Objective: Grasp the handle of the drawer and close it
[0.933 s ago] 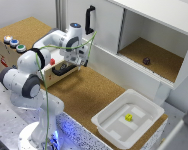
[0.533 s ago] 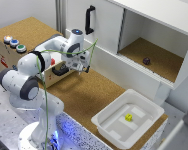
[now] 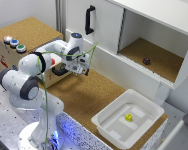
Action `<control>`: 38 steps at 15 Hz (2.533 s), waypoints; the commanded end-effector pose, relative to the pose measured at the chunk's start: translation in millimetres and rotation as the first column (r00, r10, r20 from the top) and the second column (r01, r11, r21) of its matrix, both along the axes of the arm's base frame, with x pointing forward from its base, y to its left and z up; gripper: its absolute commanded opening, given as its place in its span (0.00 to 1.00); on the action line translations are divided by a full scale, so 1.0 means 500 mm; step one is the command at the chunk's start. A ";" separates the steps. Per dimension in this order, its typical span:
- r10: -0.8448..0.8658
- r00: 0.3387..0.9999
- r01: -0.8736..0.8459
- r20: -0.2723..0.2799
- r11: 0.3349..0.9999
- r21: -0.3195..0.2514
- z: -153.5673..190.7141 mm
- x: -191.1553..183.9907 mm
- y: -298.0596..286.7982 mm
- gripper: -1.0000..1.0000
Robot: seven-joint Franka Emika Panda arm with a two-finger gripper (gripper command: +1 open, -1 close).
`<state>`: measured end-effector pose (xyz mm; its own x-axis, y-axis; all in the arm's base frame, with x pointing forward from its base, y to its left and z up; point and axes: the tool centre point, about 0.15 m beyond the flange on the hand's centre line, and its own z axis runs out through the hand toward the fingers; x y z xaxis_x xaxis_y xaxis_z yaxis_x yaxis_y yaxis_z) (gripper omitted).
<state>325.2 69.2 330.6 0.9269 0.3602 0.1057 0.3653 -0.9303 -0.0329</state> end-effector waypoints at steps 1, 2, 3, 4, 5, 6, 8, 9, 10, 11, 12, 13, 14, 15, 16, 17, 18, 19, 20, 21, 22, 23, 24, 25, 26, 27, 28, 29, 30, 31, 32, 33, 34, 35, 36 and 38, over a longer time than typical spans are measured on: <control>-0.039 0.998 0.036 -0.041 0.997 -0.063 -0.030 0.043 0.077 0.00; -0.049 0.998 0.046 -0.049 0.996 -0.074 -0.030 0.043 0.085 0.00; -0.063 0.996 0.057 -0.062 0.995 -0.086 -0.032 0.042 0.094 0.00; -0.092 0.993 0.086 -0.070 0.992 -0.091 -0.033 0.040 0.102 0.00; -0.120 0.990 0.113 -0.075 0.989 -0.092 -0.034 0.039 0.109 0.00; -0.140 0.987 0.132 -0.079 0.987 -0.093 -0.034 0.038 0.118 0.00; -0.178 0.981 0.172 -0.079 0.982 -0.080 -0.030 0.038 0.135 0.00; -0.200 0.977 0.195 -0.077 0.979 -0.061 -0.029 0.036 0.149 0.00; -0.211 0.974 0.208 -0.079 0.977 -0.043 -0.030 0.035 0.161 0.00; -0.219 0.972 0.217 -0.080 0.976 -0.032 -0.030 0.033 0.171 0.00; -0.224 0.971 0.223 -0.082 0.975 -0.021 -0.032 0.032 0.182 0.00; -0.223 0.971 0.222 -0.082 0.975 -0.017 -0.033 0.032 0.194 0.00; -0.219 0.972 0.218 -0.081 0.976 -0.014 -0.033 0.034 0.205 0.00; -0.218 0.973 0.218 -0.080 0.976 -0.013 -0.031 0.035 0.214 0.00; -0.211 0.975 0.210 -0.077 0.978 -0.019 -0.028 0.040 0.229 0.00; -0.200 0.977 0.199 -0.078 0.980 -0.026 -0.027 0.043 0.243 0.00; -0.195 0.977 0.193 -0.081 0.981 -0.029 -0.027 0.046 0.257 0.00; -0.193 0.978 0.191 -0.082 0.981 -0.029 -0.026 0.052 0.280 0.00; -0.186 0.979 0.184 -0.077 0.982 -0.039 -0.024 0.057 0.301 0.00; -0.178 0.981 0.175 -0.078 0.984 -0.045 -0.024 0.060 0.325 0.00; -0.176 0.981 0.172 -0.079 0.984 -0.053 -0.024 0.062 0.344 0.00; -0.177 0.981 0.173 -0.081 0.983 -0.054 -0.024 0.063 0.362 0.00; -0.172 0.982 0.168 -0.083 0.984 -0.057 -0.025 0.063 0.384 0.00; -0.172 0.981 0.167 -0.088 0.984 -0.057 -0.025 0.064 0.405 0.00; -0.166 0.982 0.161 -0.087 0.985 -0.057 -0.024 0.066 0.430 0.00; -0.163 0.983 0.159 -0.085 0.986 -0.054 -0.021 0.068 0.450 0.00; -0.164 0.983 0.161 -0.082 0.986 -0.046 -0.019 0.072 0.468 0.00; -0.160 0.984 0.157 -0.077 0.987 -0.045 -0.016 0.074 0.488 0.00; -0.157 0.985 0.154 -0.076 0.987 -0.041 -0.016 0.075 0.507 0.00; -0.156 0.985 0.154 -0.073 0.987 -0.036 -0.014 0.074 0.523 0.00; -0.159 0.985 0.157 -0.072 0.987 -0.029 -0.013 0.070 0.538 0.00; -0.161 0.985 0.159 -0.070 0.987 -0.022 -0.012 0.064 0.553 0.00; -0.165 0.984 0.164 -0.067 0.986 -0.018 -0.010 0.056 0.559 0.00; -0.172 0.983 0.170 -0.065 0.985 -0.024 -0.010 0.047 0.556 0.00; -0.182 0.981 0.181 -0.067 0.983 -0.027 -0.008 0.038 0.545 0.00; -0.213 0.975 0.210 -0.063 0.976 -0.047 -0.002 0.018 0.503 0.00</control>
<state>344.2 324.7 325.1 0.9763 0.2035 0.0741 0.2099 -0.9734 -0.0916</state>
